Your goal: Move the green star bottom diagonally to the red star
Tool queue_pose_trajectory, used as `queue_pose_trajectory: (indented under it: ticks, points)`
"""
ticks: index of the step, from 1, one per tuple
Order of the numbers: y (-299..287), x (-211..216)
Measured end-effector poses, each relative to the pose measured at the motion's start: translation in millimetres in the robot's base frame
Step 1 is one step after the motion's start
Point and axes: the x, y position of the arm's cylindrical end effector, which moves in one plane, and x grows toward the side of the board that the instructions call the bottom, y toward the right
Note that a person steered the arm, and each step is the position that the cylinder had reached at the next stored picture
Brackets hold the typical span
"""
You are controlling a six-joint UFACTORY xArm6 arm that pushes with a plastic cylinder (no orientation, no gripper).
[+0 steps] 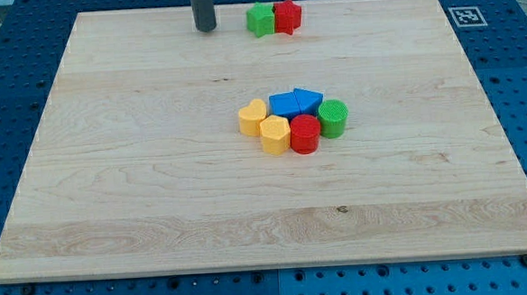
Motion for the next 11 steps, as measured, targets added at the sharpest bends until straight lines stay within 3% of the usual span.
queue_pose_trajectory:
  ticks: [3, 8, 11]
  points:
    - [2, -40]
    - [76, -36]
    - [80, -12]
